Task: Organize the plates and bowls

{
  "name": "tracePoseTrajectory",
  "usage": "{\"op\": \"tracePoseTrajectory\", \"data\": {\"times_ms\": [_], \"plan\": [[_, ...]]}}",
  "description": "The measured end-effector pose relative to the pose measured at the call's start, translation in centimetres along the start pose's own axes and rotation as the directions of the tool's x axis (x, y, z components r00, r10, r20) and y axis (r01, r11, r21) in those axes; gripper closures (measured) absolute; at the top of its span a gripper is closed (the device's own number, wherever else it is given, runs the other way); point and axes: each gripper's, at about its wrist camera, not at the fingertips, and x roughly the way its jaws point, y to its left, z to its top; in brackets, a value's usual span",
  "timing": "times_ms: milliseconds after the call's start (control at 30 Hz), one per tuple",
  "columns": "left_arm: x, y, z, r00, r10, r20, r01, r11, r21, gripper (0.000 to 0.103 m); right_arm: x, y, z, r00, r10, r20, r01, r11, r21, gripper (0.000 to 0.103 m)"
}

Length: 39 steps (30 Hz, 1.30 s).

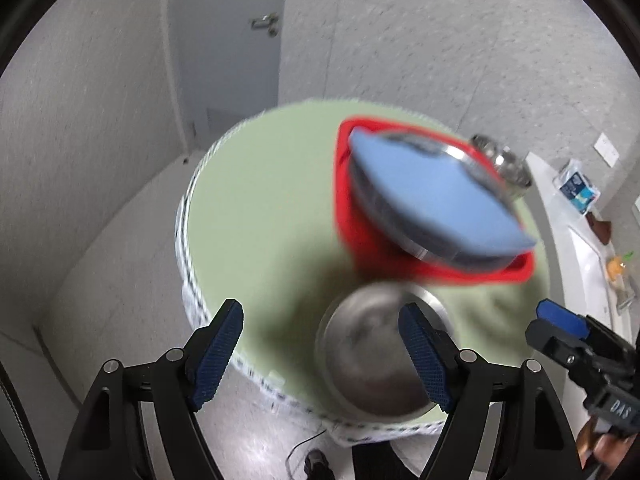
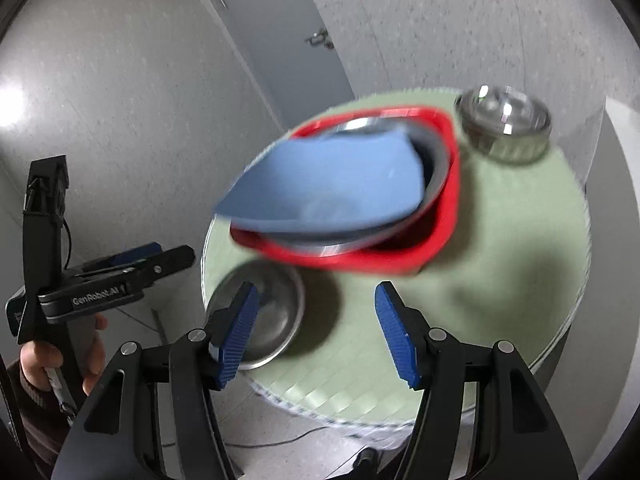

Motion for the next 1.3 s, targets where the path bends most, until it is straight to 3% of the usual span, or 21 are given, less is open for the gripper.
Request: {"op": "tracePoseTrajectory", "data": {"times_ms": [67, 167, 300, 367, 433, 467, 500, 667, 800, 1100, 1300], "plan": [[0.6, 0.6, -1.5, 1.0, -0.002, -0.03, 0.002, 1.0, -0.012, 0.029, 1.4, 0.8, -1.2, 1.0, -0.018, -0.021, 0.017, 1.0, -0.006, 0.041], [1.8, 0.4, -3.0, 0.997, -0.011, -0.079, 0.01, 1.0, -0.016, 0.038, 3.1, 1.8, -2.4, 0.999, -0.033, -0.042, 0.032, 0.999, -0.016, 0.041], [2.9, -0.2, -4.4, 0.989, -0.032, -0.144, 0.031, 0.999, -0.01, 0.06, 5.7, 2.1, -3.4, 0.995, -0.06, -0.078, 0.059, 0.998, -0.015, 0.042], [3.2, -0.6, -4.2, 0.986, -0.038, -0.161, 0.041, 0.999, 0.011, 0.07, 6.8, 2.0, -3.7, 0.993, -0.054, -0.106, 0.053, 0.998, -0.014, 0.054], [2.6, -1.2, -4.8, 0.981, -0.096, -0.171, 0.1, 0.995, 0.014, 0.087, 7.5, 1.8, -3.8, 0.991, -0.025, -0.131, 0.025, 1.0, -0.004, 0.075], [2.6, -1.5, -4.4, 0.979, -0.108, -0.174, 0.113, 0.993, 0.023, 0.089, 7.7, 1.8, -3.8, 0.99, -0.007, -0.138, 0.007, 1.0, 0.0, 0.08], [2.0, -2.0, -4.6, 0.981, -0.095, -0.171, 0.104, 0.993, 0.047, 0.089, 7.7, 1.9, -3.6, 0.99, 0.004, -0.141, -0.005, 1.0, -0.007, 0.085], [0.2, -3.2, -3.7, 0.977, -0.112, -0.182, 0.129, 0.988, 0.082, 0.09, 7.3, 0.8, -3.3, 0.987, 0.011, -0.163, -0.012, 1.0, -0.001, 0.087], [-3.1, -6.0, -4.3, 0.978, -0.13, -0.162, 0.154, 0.977, 0.149, 0.089, 4.6, -0.7, -3.2, 0.989, 0.025, -0.146, -0.024, 1.0, 0.003, 0.087], [-6.7, -14.2, -2.4, 0.969, -0.214, -0.121, 0.242, 0.918, 0.315, 0.089, -3.3, -5.7, -2.9, 0.998, -0.032, -0.053, 0.034, 0.998, 0.056, 0.087], [-5.1, -18.2, 0.0, 0.96, -0.261, -0.1, 0.279, 0.883, 0.377, 0.089, -7.3, -9.7, -1.4, 0.996, -0.086, 0.023, 0.084, 0.993, 0.079, 0.087]]}}
